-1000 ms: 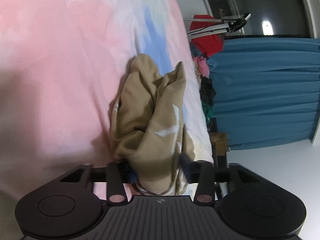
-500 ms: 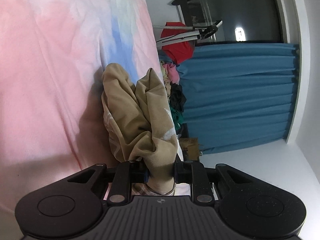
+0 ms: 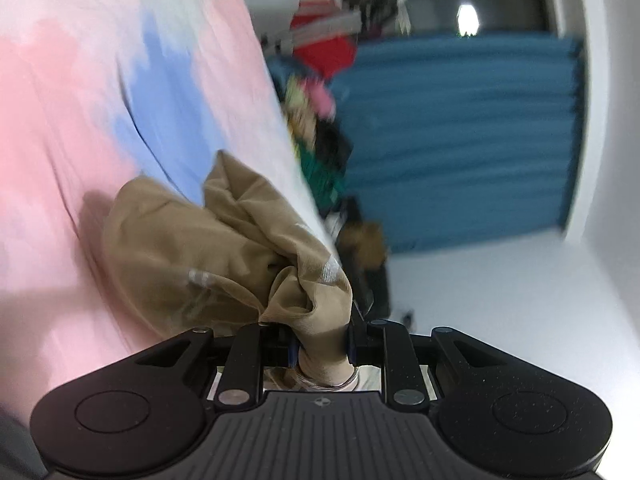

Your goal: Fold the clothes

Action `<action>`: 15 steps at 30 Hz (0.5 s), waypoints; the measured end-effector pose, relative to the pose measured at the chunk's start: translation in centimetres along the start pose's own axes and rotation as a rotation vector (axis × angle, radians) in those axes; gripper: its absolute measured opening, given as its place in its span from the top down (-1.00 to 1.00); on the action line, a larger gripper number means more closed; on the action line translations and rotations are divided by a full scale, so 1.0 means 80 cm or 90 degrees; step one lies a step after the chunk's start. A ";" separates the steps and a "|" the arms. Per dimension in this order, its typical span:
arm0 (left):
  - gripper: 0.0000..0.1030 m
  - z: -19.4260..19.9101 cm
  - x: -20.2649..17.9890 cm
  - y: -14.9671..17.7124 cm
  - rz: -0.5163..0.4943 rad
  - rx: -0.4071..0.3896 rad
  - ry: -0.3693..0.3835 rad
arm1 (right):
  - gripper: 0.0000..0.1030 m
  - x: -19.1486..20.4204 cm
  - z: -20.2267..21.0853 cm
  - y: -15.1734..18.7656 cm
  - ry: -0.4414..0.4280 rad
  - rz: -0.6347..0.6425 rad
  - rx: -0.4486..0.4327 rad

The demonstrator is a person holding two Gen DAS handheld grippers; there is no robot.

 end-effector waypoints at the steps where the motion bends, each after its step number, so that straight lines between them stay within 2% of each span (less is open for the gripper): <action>1: 0.56 -0.018 -0.010 0.007 -0.001 0.024 -0.010 | 0.45 -0.001 0.006 -0.015 0.004 -0.007 -0.010; 5: 0.56 -0.108 -0.044 0.031 -0.003 0.113 -0.047 | 0.45 -0.007 0.012 -0.081 0.029 -0.026 -0.057; 7: 0.56 -0.170 -0.061 0.039 -0.024 0.135 -0.063 | 0.45 -0.016 0.000 -0.125 0.052 -0.031 -0.083; 9: 0.56 -0.242 -0.082 0.044 -0.080 0.162 -0.083 | 0.45 -0.022 -0.020 -0.173 0.085 0.000 -0.113; 12: 0.56 -0.347 -0.107 0.054 -0.137 0.176 -0.103 | 0.46 -0.023 -0.059 -0.244 0.147 0.091 -0.167; 15: 0.56 -0.438 -0.146 0.057 -0.156 0.168 -0.084 | 0.46 -0.014 -0.096 -0.313 0.175 0.107 -0.212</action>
Point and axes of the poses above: each gripper's, at about its wrist camera, not at the fingertips, and z roughly against the way its jaws point, x to its left, y to its underside, the point moved 7 cm from there along -z, roughly the way its jaws point, and after that the axes turned 9 degrees about -x, right-handed, at the moved point
